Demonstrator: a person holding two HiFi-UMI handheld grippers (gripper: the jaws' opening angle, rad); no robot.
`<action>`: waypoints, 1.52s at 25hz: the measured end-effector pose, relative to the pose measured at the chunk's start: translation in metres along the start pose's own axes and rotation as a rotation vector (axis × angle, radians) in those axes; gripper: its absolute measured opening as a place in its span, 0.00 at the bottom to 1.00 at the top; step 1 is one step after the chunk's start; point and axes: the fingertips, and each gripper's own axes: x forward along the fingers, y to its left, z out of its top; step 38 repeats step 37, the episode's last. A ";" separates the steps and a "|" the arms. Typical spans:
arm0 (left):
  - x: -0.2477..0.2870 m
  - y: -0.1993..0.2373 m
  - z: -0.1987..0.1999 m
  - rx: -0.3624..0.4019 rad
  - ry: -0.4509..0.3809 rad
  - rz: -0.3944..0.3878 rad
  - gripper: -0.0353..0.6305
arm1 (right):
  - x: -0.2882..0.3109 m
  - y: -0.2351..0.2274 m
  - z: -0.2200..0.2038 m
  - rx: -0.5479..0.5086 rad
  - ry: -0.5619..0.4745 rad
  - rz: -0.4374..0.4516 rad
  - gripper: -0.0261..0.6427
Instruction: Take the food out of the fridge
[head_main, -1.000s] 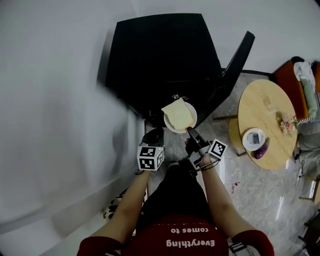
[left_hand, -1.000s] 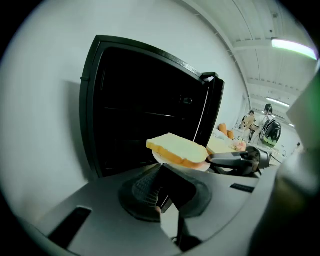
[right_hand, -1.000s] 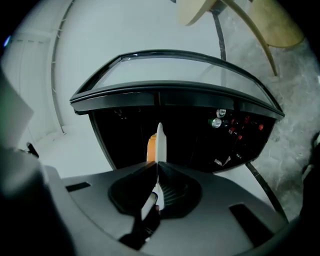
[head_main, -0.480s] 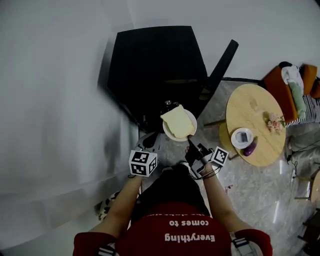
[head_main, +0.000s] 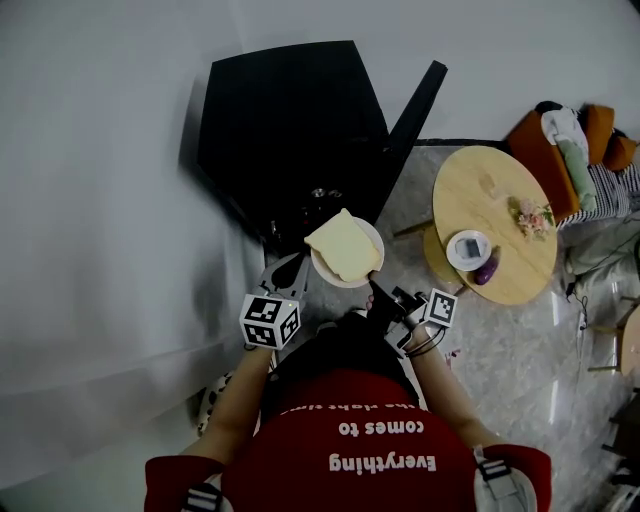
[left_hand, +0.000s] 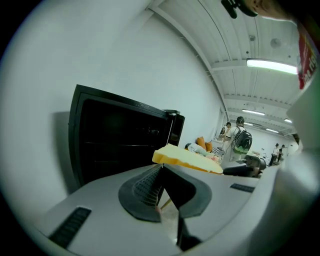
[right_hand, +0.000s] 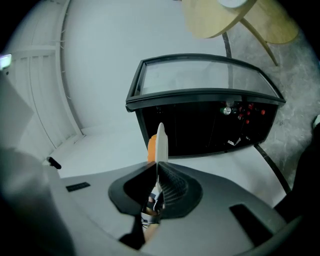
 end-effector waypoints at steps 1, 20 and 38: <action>-0.003 -0.004 0.002 0.001 -0.003 -0.013 0.07 | -0.002 0.004 -0.002 -0.004 0.004 0.003 0.07; -0.014 -0.045 0.012 -0.082 -0.071 -0.137 0.06 | -0.032 0.035 -0.017 -0.076 -0.025 0.023 0.07; -0.022 -0.052 0.009 -0.078 -0.075 -0.152 0.06 | -0.042 0.037 -0.028 -0.058 -0.040 0.042 0.07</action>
